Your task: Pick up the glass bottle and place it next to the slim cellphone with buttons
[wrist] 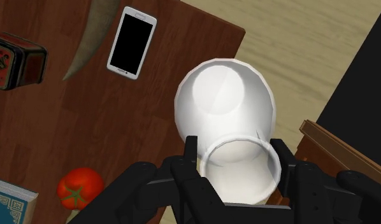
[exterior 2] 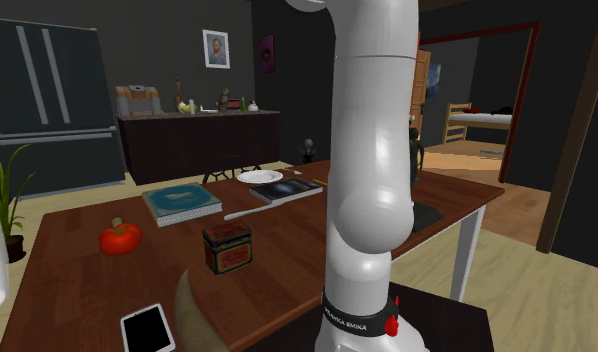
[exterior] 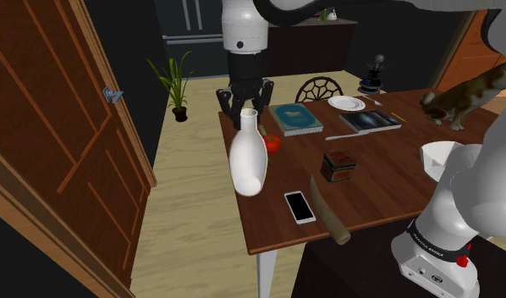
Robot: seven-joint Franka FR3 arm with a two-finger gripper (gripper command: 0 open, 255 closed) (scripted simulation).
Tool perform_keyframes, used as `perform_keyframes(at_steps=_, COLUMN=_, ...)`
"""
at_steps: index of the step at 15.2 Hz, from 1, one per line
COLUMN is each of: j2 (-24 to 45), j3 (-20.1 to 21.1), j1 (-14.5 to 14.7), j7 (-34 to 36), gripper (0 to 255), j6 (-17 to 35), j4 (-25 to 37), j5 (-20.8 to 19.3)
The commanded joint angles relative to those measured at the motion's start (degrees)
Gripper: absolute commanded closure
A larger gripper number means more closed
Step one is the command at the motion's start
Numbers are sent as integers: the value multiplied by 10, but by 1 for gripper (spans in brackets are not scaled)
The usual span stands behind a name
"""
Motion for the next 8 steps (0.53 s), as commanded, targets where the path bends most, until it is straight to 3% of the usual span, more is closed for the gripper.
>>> perform_keyframes(at_steps=1, j2=-2, j3=0, j1=0, j7=-1, gripper=255, j6=16, j4=-17, j5=0)
perform_keyframes(at_steps=8, j2=-5, j3=-1, j1=0, j7=-4, gripper=255, j6=70, j4=-75, j5=2)
